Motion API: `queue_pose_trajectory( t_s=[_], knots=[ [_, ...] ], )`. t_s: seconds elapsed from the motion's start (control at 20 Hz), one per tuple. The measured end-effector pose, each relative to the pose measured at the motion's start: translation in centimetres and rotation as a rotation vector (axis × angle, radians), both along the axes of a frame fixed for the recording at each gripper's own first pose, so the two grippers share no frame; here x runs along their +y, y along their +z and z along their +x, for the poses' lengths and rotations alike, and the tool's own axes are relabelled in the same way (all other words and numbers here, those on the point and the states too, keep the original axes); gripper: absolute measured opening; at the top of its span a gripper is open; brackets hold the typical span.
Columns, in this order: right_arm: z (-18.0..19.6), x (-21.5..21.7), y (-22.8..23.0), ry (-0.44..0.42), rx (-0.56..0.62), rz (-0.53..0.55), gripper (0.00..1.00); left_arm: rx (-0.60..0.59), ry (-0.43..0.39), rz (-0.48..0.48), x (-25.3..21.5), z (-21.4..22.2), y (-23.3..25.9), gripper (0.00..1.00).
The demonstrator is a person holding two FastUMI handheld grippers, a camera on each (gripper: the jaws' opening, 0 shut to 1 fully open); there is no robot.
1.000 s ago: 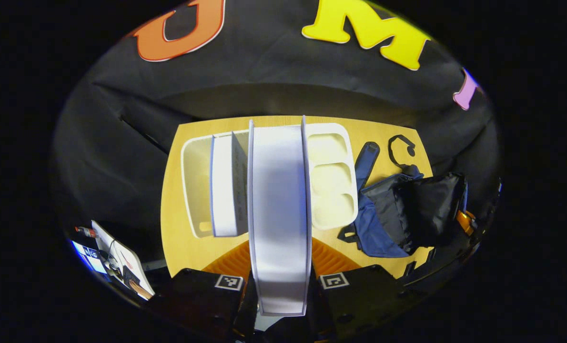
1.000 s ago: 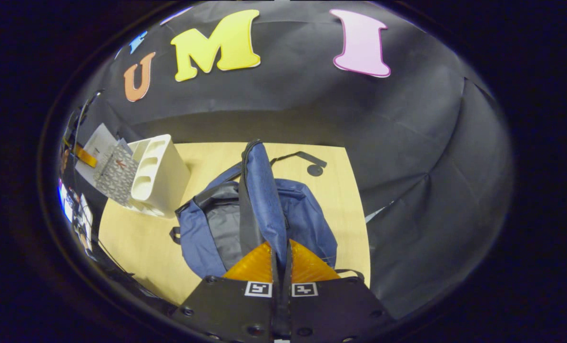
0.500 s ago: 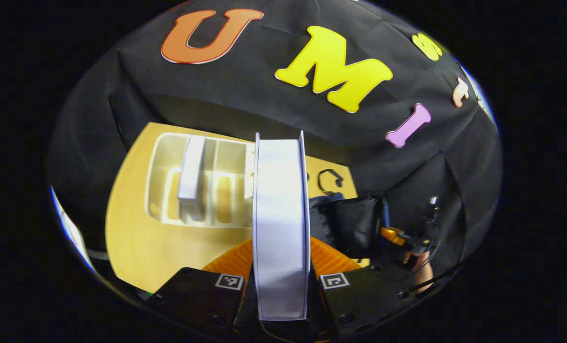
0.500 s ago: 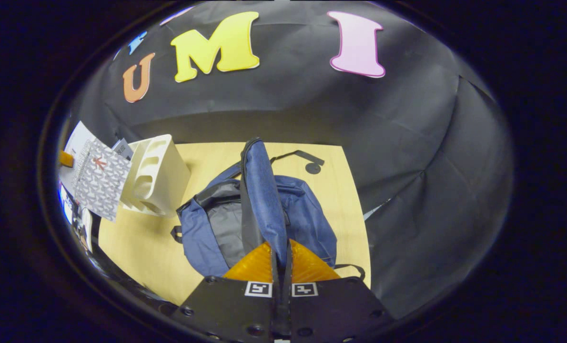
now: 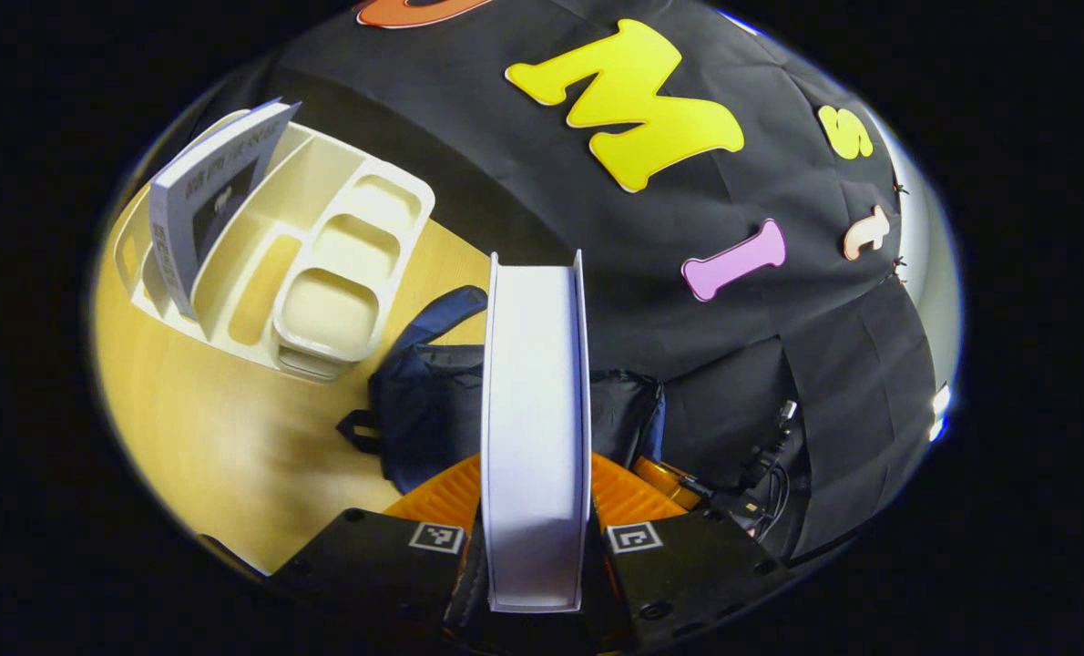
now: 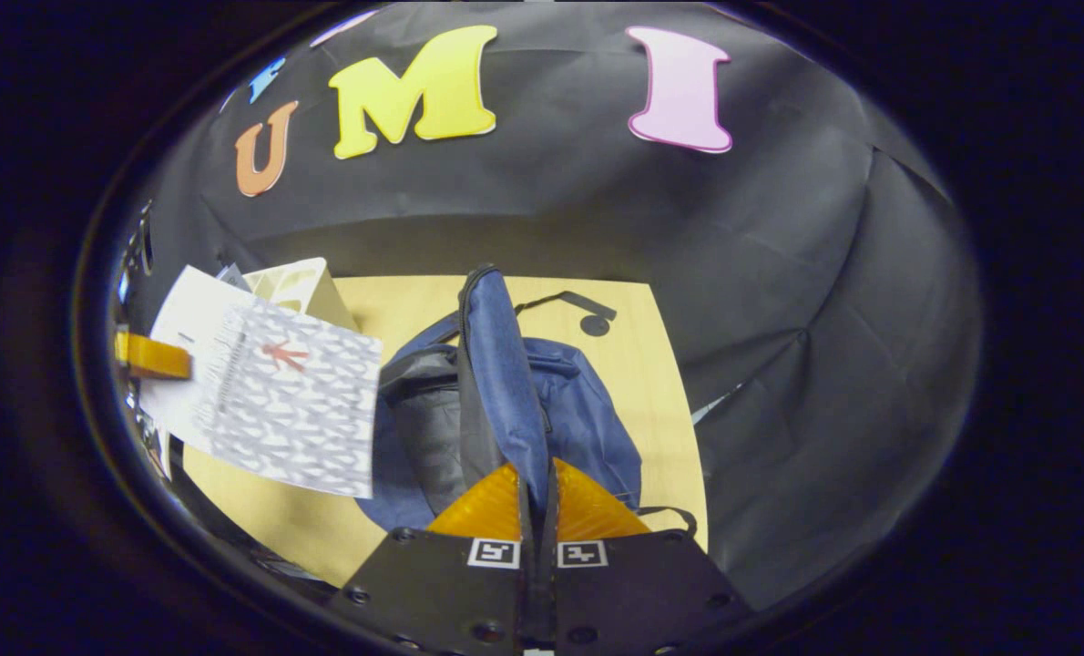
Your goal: Open the schoolbag, grab two books from the bookshelf and put them into the schoolbag.
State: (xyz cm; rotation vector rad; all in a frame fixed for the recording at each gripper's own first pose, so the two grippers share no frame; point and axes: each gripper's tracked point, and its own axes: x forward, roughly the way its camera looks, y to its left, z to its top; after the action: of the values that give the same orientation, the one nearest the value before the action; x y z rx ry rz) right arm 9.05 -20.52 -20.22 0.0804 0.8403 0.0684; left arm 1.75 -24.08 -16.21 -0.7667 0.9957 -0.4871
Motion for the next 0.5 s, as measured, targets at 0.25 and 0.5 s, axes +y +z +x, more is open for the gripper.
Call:
queue_pose_trajectory(
  t_s=[0.25, 0.5],
  knots=[
    [0.0, -0.5, 0.1, -0.012, 0.012, 0.026, 0.0, 0.048, 0.013, 0.013, -4.4, -0.3, -7.1, 0.43],
    [0.0, -0.9, 0.0, -0.013, 0.028, 0.044, 0.0, 0.093, 0.033, -0.033, -7.4, 0.0, -11.2, 0.43]
  ],
)
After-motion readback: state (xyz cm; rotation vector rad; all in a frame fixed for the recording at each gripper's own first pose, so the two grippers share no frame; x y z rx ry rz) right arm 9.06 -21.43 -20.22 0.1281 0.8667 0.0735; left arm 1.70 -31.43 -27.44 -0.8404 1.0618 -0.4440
